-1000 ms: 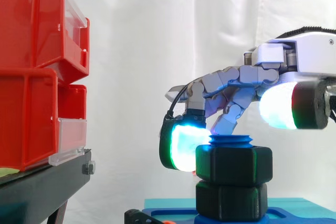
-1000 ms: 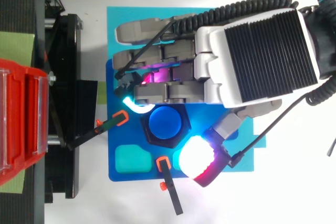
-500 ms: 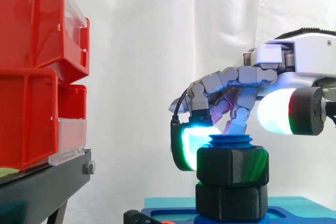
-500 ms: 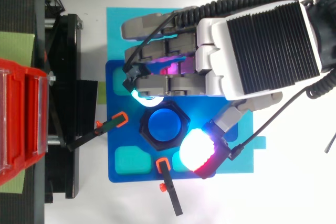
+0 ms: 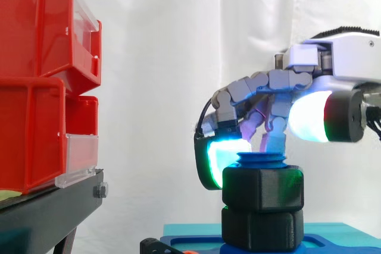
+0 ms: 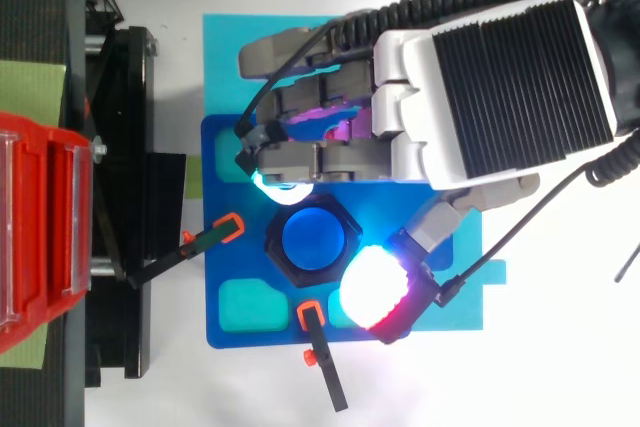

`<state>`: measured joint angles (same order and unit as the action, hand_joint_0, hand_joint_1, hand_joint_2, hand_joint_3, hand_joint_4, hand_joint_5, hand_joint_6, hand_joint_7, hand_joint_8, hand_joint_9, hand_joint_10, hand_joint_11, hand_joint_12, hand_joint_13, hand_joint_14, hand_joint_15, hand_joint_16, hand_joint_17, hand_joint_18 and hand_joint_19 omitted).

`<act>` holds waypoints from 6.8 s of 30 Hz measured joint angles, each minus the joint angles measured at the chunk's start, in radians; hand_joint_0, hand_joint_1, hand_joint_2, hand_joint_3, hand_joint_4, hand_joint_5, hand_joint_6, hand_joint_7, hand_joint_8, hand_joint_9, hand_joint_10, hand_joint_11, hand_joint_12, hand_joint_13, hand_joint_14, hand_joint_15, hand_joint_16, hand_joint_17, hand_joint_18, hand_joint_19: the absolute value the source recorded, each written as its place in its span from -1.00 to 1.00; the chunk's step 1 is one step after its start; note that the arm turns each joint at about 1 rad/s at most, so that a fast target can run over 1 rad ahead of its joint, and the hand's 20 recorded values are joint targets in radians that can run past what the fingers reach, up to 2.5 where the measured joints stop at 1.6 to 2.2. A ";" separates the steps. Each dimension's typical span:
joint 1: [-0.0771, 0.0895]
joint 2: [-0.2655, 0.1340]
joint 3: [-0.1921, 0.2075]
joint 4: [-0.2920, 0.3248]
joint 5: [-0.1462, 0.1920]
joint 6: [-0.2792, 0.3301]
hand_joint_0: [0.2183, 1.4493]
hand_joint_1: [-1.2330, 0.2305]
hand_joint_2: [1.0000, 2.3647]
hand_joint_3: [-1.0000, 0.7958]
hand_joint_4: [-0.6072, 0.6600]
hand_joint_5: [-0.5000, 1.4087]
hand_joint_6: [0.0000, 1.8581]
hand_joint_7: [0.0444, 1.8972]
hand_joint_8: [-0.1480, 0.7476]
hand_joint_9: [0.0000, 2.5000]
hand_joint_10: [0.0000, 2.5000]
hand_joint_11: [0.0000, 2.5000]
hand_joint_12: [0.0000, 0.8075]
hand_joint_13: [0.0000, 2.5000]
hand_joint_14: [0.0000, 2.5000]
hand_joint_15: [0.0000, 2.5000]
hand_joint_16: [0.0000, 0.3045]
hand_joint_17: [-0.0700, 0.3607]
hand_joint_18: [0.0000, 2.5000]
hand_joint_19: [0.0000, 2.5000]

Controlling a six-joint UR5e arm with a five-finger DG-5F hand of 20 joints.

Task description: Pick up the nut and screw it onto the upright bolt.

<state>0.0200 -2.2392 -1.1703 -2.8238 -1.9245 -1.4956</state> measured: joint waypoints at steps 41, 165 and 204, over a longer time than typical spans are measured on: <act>0.025 0.000 -0.001 -0.001 0.011 -0.015 -0.55 0.62 -1.00 -0.44 0.26 -0.59 -0.46 -0.27 -0.22 -0.60 -1.00 -1.00 -0.22 -0.92 -1.00 -1.00 -0.76 -0.30 -1.00 -1.00; 0.030 -0.001 -0.051 0.059 0.016 -0.032 -0.53 0.54 -1.00 -0.44 0.35 -0.52 -0.46 0.11 -0.10 -0.38 -1.00 -1.00 -0.32 -0.70 -1.00 -1.00 -0.83 -0.41 -1.00 -1.00; -0.023 0.000 -0.051 0.078 -0.034 -0.035 -0.48 0.41 -1.00 -0.44 0.20 -0.39 -0.40 0.41 -0.10 0.15 -1.00 -1.00 -0.63 -0.31 -1.00 -1.00 -0.97 -0.62 -0.63 -1.00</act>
<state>-0.0032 -2.2397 -1.2208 -2.7461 -1.9588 -1.5308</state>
